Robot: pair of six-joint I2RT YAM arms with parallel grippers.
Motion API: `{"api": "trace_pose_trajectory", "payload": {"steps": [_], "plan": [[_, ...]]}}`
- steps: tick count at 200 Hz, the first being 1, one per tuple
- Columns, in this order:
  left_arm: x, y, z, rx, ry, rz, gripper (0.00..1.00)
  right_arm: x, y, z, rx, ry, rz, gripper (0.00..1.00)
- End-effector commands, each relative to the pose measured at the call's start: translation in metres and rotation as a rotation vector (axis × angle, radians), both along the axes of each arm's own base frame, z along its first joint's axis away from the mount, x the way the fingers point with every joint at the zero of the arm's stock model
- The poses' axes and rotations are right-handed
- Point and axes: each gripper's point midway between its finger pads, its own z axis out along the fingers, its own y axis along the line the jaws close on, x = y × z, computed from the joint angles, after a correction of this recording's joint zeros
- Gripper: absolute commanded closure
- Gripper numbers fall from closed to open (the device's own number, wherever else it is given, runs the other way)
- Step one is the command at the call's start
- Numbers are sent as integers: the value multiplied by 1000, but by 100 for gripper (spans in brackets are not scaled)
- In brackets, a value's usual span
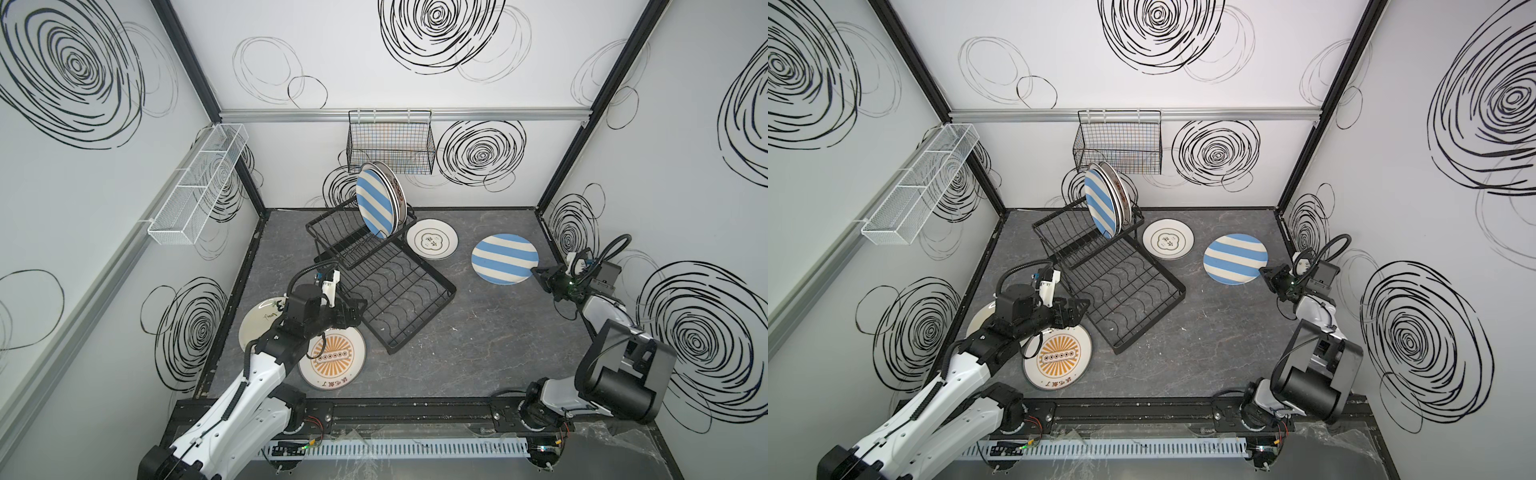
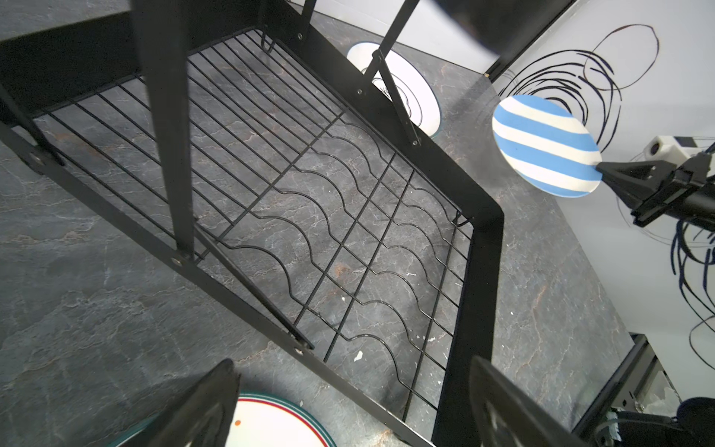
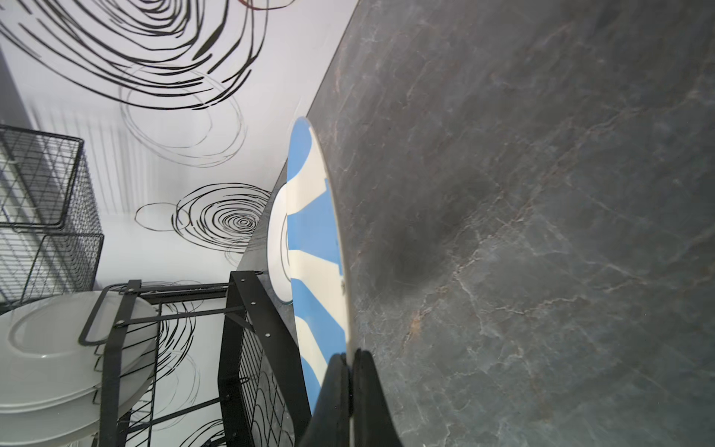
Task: Load plates into a dish rack
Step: Pick up the plate from the middle-right of the table.
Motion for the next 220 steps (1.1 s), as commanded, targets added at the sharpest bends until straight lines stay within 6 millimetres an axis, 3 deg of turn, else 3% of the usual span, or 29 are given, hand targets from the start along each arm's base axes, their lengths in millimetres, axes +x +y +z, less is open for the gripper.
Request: {"api": "trace_pose_trajectory", "payload": {"steps": [1, 45, 76, 96, 157, 220], "plan": [[7, -17, 26, -30, -84, -42, 4, -2, 36, 28, 24, -60, 133, 100], [3, -33, 25, -23, -79, -74, 4, -20, 105, 27, 36, -65, 328, 100], [5, -21, 16, 7, -46, -30, 4, -31, 125, 29, -21, -56, 381, 100], [10, -11, 12, -19, -17, 18, 4, -35, 133, 42, -82, -93, 407, 100], [14, 9, 16, -60, -6, 71, 4, -33, 150, 127, -278, -256, 414, 100], [10, 23, 16, -59, 0, 108, 4, -45, 186, 240, -402, -441, 456, 100]]}}
